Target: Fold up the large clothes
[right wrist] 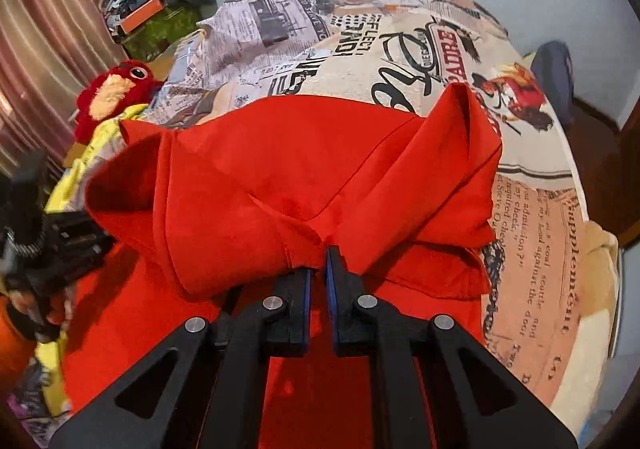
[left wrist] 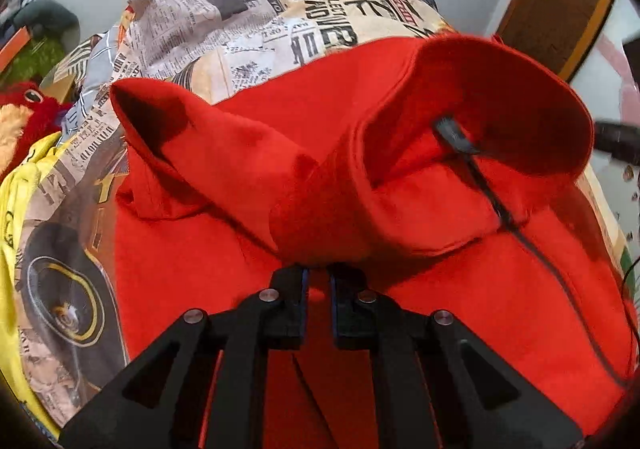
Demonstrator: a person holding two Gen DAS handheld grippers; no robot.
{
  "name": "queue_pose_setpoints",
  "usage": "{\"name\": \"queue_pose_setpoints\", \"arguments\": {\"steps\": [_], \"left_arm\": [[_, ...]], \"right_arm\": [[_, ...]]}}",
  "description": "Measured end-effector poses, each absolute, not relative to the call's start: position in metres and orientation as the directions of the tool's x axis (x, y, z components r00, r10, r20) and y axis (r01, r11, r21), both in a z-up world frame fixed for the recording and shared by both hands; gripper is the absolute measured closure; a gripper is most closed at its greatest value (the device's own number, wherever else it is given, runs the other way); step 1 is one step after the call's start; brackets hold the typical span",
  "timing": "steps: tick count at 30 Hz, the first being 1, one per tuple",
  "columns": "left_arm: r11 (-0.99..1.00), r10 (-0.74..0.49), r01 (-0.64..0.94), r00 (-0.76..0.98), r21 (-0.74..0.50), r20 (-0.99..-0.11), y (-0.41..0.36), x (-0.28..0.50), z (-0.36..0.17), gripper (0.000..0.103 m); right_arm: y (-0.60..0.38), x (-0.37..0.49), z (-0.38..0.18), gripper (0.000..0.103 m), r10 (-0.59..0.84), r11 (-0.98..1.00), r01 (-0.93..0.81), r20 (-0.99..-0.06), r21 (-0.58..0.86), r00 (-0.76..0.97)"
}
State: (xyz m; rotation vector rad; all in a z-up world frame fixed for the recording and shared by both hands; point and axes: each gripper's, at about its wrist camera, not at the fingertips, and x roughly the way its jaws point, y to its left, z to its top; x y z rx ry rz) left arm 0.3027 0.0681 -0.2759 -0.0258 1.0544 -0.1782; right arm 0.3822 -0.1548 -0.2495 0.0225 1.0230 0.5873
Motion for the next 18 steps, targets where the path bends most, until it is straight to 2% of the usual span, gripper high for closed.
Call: {"name": "queue_pose_setpoints", "arguments": {"steps": [6, 9, 12, 14, 18], "left_arm": [[0.982, -0.181, 0.136, 0.522, -0.128, -0.834, 0.081, 0.286, -0.245, 0.096], [0.983, -0.183, 0.117, 0.563, -0.141, -0.806, 0.094, 0.281, -0.219, 0.089], [0.99, -0.14, 0.084, 0.612, -0.111, -0.778, 0.105, 0.287, -0.193, 0.078], [0.993, -0.118, 0.065, 0.625, -0.099, -0.772, 0.108, 0.296, -0.185, 0.077], [0.991, -0.129, 0.045, 0.629, -0.129, -0.766, 0.114, 0.328, -0.182, 0.076]], "right_arm": [[-0.174, 0.365, -0.204, 0.096, 0.519, 0.829, -0.457, -0.749, 0.323, 0.412], [-0.175, 0.353, -0.186, 0.092, 0.517, 0.829, -0.472, -0.734, 0.301, 0.44], [-0.173, 0.352, -0.176, 0.076, 0.525, 0.828, -0.471, -0.713, 0.304, 0.464], [-0.17, 0.356, -0.173, 0.057, 0.536, 0.827, -0.463, -0.693, 0.318, 0.482], [-0.148, 0.375, -0.176, 0.051, 0.549, 0.826, -0.448, -0.673, 0.343, 0.496]]}}
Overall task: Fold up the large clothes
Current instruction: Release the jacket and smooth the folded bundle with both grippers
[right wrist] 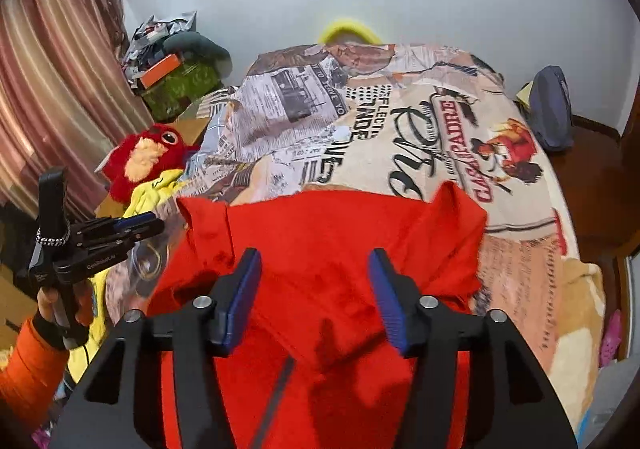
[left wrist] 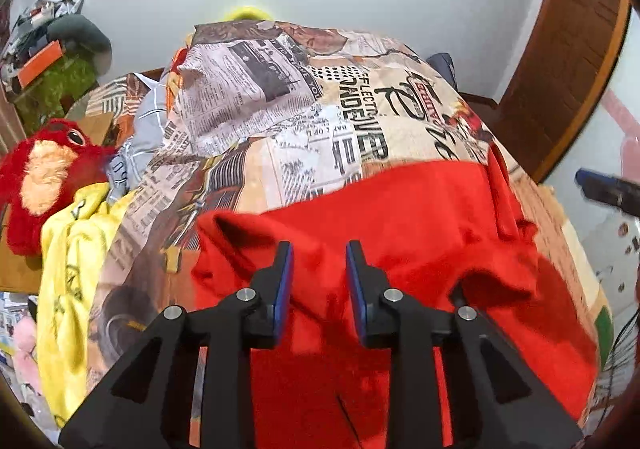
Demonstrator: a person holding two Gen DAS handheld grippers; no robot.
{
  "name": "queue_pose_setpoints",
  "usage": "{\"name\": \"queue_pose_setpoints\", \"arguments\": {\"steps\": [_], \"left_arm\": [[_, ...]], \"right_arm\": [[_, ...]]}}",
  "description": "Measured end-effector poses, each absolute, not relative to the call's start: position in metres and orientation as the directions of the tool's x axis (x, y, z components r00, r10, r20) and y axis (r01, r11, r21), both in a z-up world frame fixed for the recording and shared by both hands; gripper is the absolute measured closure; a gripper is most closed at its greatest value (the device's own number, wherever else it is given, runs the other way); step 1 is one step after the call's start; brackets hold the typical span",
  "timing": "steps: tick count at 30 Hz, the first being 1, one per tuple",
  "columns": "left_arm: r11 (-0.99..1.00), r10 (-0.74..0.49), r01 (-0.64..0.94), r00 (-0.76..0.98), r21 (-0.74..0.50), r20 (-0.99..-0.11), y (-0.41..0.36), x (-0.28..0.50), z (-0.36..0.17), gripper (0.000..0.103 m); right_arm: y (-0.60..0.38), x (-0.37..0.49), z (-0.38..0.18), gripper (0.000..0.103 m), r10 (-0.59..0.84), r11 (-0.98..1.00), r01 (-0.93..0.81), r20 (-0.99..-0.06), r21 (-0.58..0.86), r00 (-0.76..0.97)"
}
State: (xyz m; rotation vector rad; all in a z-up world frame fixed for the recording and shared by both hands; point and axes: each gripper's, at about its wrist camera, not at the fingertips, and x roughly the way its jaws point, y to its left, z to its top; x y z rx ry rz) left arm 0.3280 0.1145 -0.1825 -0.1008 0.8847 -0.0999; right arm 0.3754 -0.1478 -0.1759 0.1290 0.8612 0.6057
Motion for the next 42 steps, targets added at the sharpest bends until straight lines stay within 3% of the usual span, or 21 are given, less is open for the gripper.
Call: {"name": "queue_pose_setpoints", "arguments": {"steps": [4, 9, 12, 17, 19, 21, 24, 26, 29, 32, 36, 40, 42], "left_arm": [[0.982, -0.164, 0.019, 0.585, -0.189, -0.794, 0.117, 0.371, -0.202, 0.076], [0.957, -0.249, -0.006, 0.497, -0.291, -0.831, 0.114, 0.411, -0.246, 0.076], [0.97, -0.204, -0.024, 0.462, -0.242, -0.863, 0.111, 0.418, -0.269, 0.076], [0.995, 0.04, -0.099, 0.424, -0.003, -0.905, 0.132, 0.405, -0.305, 0.076], [0.991, 0.051, -0.135, 0.408, -0.005, -0.911, 0.154, 0.389, -0.315, 0.076], [0.983, 0.087, -0.184, 0.397, 0.014, -0.914, 0.174, 0.373, -0.322, 0.076], [0.975, 0.033, -0.214, 0.406, -0.06, -0.913, 0.197, 0.349, -0.323, 0.076], [0.968, 0.107, -0.25, 0.38, 0.009, -0.919, 0.202, 0.339, -0.319, 0.075], [0.965, 0.129, -0.262, 0.37, 0.029, -0.92, 0.206, 0.327, -0.311, 0.073], [0.966, 0.086, -0.258, 0.389, -0.019, -0.917, 0.205, 0.317, -0.295, 0.073], [0.983, 0.041, -0.178, 0.466, -0.049, -0.884, 0.178, 0.312, -0.259, 0.059], [0.994, -0.028, -0.076, 0.512, -0.078, -0.858, 0.137, 0.325, -0.241, 0.047], [0.993, -0.085, -0.03, 0.509, -0.116, -0.857, 0.114, 0.335, -0.243, 0.044]], "right_arm": [[-0.107, 0.408, -0.201, 0.05, 0.572, 0.804, -0.453, -0.708, 0.385, 0.414], [-0.073, 0.445, -0.256, 0.05, 0.515, 0.83, -0.389, -0.817, 0.4, 0.259], [-0.069, 0.458, -0.29, 0.05, 0.439, 0.868, -0.355, -0.869, 0.347, 0.226], [-0.112, 0.461, -0.305, 0.05, 0.448, 0.883, -0.279, -0.855, 0.378, 0.26], [-0.135, 0.458, -0.309, 0.05, 0.336, 0.937, -0.201, -0.899, 0.287, 0.281], [-0.153, 0.453, -0.31, 0.05, 0.318, 0.944, -0.187, -0.901, 0.271, 0.295], [-0.186, 0.443, -0.314, 0.05, 0.262, 0.964, -0.11, -0.927, 0.241, 0.267], [-0.202, 0.433, -0.311, 0.05, 0.273, 0.962, -0.102, -0.926, 0.255, 0.261], [-0.215, 0.417, -0.301, 0.05, 0.144, 0.989, -0.059, -0.95, 0.133, 0.279], [-0.222, 0.4, -0.279, 0.05, 0.194, 0.98, -0.11, -0.934, 0.168, 0.301], [-0.221, 0.38, -0.243, 0.049, 0.273, 0.96, -0.161, -0.895, 0.23, 0.353], [-0.196, 0.373, -0.224, 0.028, 0.343, 0.934, -0.237, -0.855, 0.267, 0.389], [-0.176, 0.385, -0.232, 0.027, 0.363, 0.924, -0.262, -0.854, 0.279, 0.372]]}}
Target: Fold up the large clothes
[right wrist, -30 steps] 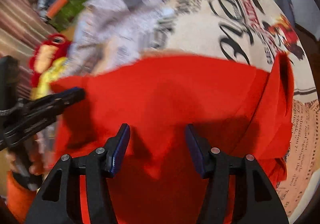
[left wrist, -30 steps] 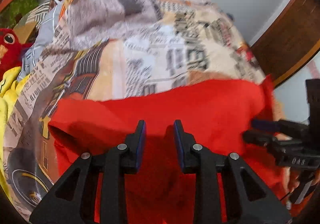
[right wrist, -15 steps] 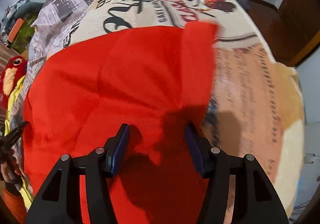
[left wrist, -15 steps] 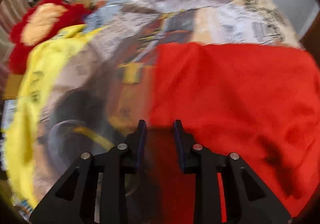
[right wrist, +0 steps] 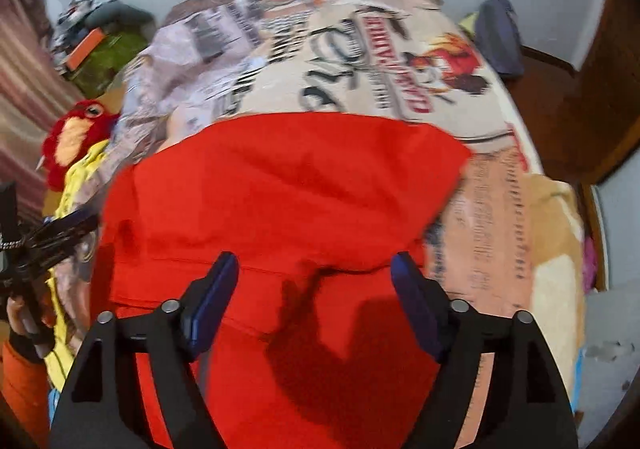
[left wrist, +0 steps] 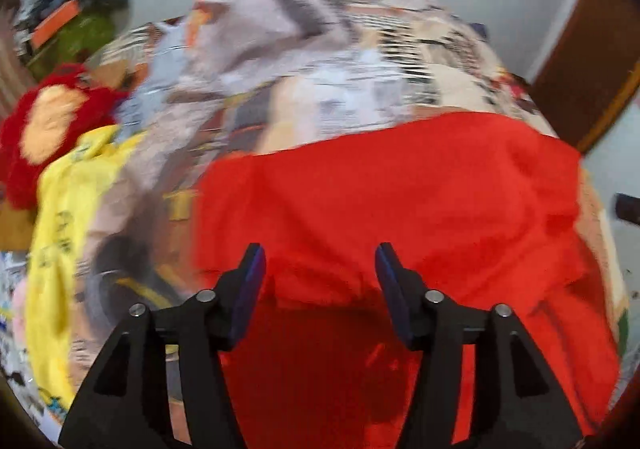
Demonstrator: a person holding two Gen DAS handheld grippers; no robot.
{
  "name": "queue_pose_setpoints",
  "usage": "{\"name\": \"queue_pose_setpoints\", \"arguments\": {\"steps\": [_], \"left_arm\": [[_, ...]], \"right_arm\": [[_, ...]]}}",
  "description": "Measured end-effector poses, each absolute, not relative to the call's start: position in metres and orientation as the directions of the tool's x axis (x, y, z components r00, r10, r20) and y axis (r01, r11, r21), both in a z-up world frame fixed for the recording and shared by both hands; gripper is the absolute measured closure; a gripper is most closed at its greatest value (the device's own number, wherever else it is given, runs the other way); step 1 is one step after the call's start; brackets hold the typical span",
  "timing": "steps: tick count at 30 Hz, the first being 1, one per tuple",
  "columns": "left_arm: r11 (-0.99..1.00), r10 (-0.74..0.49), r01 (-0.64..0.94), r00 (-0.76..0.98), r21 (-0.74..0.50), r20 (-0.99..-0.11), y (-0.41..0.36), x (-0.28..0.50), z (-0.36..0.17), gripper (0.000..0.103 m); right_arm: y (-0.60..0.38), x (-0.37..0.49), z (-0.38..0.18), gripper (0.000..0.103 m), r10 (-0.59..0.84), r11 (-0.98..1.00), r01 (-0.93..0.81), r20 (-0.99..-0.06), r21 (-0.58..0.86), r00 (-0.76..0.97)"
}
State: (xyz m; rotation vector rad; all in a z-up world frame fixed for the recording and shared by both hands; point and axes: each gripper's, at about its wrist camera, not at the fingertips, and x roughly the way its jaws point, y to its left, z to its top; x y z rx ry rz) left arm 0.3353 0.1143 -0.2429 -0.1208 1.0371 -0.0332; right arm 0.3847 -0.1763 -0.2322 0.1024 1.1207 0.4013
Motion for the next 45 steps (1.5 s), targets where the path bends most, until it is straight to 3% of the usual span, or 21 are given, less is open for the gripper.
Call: {"name": "queue_pose_setpoints", "arguments": {"steps": [7, 8, 9, 10, 16, 23, 32, 36, 40, 42, 44, 45], "left_arm": [[0.989, -0.146, 0.03, 0.392, -0.146, -0.908, 0.066, 0.343, -0.294, 0.038], [0.987, -0.148, 0.014, 0.425, -0.157, -0.893, 0.068, 0.337, -0.295, 0.036], [0.987, -0.145, 0.002, 0.438, -0.161, -0.887, 0.071, 0.332, -0.295, 0.025], [0.986, -0.145, -0.012, 0.435, -0.166, -0.889, 0.076, 0.325, -0.295, 0.02], [0.977, -0.166, -0.055, 0.422, -0.208, -0.891, 0.116, 0.293, -0.291, 0.019], [0.964, -0.064, -0.194, 0.487, -0.179, -0.871, 0.188, 0.285, -0.263, 0.018], [0.834, -0.201, -0.363, 0.501, -0.415, -0.842, 0.267, 0.344, -0.293, 0.019], [0.797, -0.278, -0.374, 0.472, -0.475, -0.837, 0.269, 0.376, -0.323, 0.035], [0.785, -0.313, -0.347, 0.493, -0.513, -0.812, 0.264, 0.393, -0.335, 0.035], [0.792, -0.321, -0.329, 0.494, -0.515, -0.808, 0.262, 0.399, -0.336, 0.037], [0.797, -0.334, -0.308, 0.492, -0.519, -0.804, 0.259, 0.402, -0.337, 0.047], [0.8, -0.35, -0.291, 0.484, -0.525, -0.802, 0.255, 0.405, -0.338, 0.059]], "right_arm": [[-0.141, 0.392, -0.305, 0.027, 0.39, 0.904, -0.244, -0.91, 0.351, 0.139], [-0.143, 0.389, -0.312, 0.026, 0.39, 0.905, -0.237, -0.912, 0.354, 0.128], [-0.145, 0.384, -0.311, 0.027, 0.386, 0.906, -0.248, -0.91, 0.343, 0.153], [-0.148, 0.377, -0.308, 0.027, 0.384, 0.903, -0.272, -0.909, 0.332, 0.165], [-0.17, 0.356, -0.293, 0.027, 0.373, 0.9, -0.312, -0.908, 0.305, 0.189], [-0.213, 0.373, -0.275, 0.027, 0.368, 0.928, -0.194, -0.873, 0.319, 0.32], [-0.251, 0.432, -0.285, 0.027, 0.4, 0.905, -0.022, -0.831, 0.426, 0.387], [-0.255, 0.461, -0.306, 0.027, 0.441, 0.885, -0.021, -0.821, 0.466, 0.362], [-0.247, 0.489, -0.331, 0.029, 0.471, 0.868, -0.013, -0.814, 0.497, 0.34], [-0.243, 0.494, -0.334, 0.041, 0.478, 0.866, -0.04, -0.804, 0.498, 0.355], [-0.238, 0.496, -0.333, 0.057, 0.496, 0.858, -0.075, -0.779, 0.509, 0.382], [-0.234, 0.497, -0.331, 0.063, 0.519, 0.845, -0.097, -0.76, 0.527, 0.393]]}}
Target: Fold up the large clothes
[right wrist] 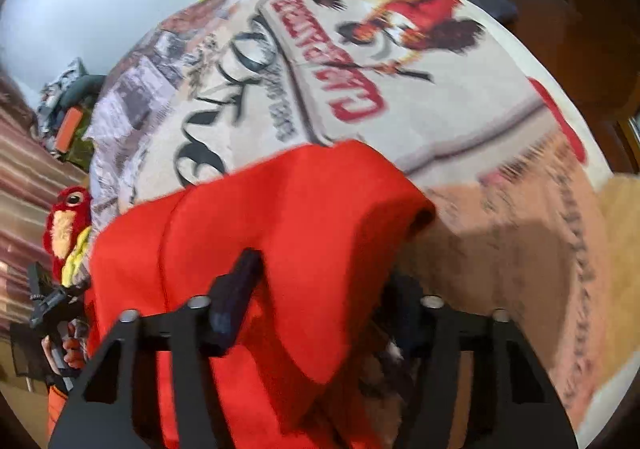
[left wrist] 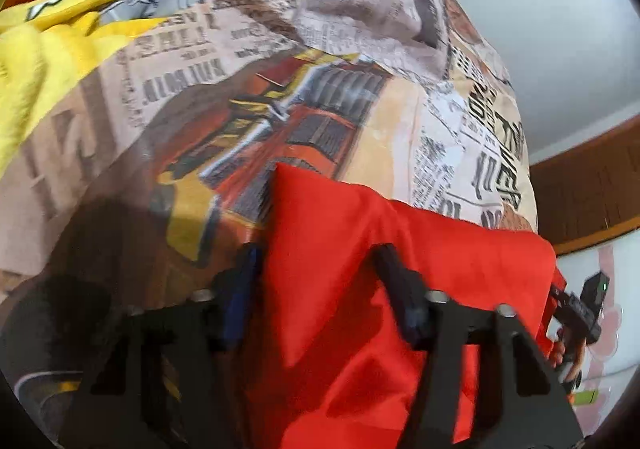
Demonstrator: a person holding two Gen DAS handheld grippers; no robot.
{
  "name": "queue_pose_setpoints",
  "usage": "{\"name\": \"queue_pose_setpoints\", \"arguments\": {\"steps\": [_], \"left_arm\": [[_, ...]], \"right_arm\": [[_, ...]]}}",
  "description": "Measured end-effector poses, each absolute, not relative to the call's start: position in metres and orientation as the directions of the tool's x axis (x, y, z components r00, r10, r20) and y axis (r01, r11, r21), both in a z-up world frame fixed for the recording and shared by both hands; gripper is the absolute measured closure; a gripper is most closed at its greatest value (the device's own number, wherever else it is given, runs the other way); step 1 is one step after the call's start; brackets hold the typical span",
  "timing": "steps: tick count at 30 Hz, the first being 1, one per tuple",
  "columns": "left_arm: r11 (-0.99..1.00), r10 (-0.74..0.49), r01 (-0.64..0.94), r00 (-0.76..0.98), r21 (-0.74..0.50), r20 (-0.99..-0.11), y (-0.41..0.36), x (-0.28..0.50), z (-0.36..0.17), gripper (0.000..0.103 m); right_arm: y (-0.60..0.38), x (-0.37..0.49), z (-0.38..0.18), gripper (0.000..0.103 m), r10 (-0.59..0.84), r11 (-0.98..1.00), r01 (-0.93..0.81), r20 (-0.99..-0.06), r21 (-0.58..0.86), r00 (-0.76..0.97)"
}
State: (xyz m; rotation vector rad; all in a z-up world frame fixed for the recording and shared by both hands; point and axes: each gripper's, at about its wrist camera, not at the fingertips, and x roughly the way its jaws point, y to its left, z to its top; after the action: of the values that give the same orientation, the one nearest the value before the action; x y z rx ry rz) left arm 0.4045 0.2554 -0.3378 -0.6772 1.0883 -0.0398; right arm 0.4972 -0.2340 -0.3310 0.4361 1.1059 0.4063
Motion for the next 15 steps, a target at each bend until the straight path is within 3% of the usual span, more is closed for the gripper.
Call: {"name": "queue_pose_setpoints", "arguments": {"steps": [1, 4, 6, 15], "left_arm": [[0.805, -0.35, -0.289, 0.476, -0.519, -0.807, 0.253, 0.407, -0.339, 0.069], [0.829, -0.314, -0.287, 0.471, -0.48, -0.824, 0.249, 0.407, -0.337, 0.084], [0.843, -0.283, -0.29, 0.476, -0.453, -0.832, 0.247, 0.412, -0.329, 0.09], [0.928, -0.143, -0.215, 0.548, -0.304, -0.824, 0.22, 0.475, -0.272, 0.092]], "right_arm": [[-0.231, 0.497, -0.329, 0.068, 0.523, 0.842, -0.107, -0.754, 0.528, 0.397], [-0.225, 0.493, -0.319, 0.084, 0.509, 0.855, -0.148, -0.747, 0.498, 0.427], [-0.222, 0.489, -0.312, 0.087, 0.476, 0.876, -0.162, -0.756, 0.455, 0.45], [-0.232, 0.504, -0.301, 0.089, 0.323, 0.943, -0.108, -0.789, 0.315, 0.522]]}}
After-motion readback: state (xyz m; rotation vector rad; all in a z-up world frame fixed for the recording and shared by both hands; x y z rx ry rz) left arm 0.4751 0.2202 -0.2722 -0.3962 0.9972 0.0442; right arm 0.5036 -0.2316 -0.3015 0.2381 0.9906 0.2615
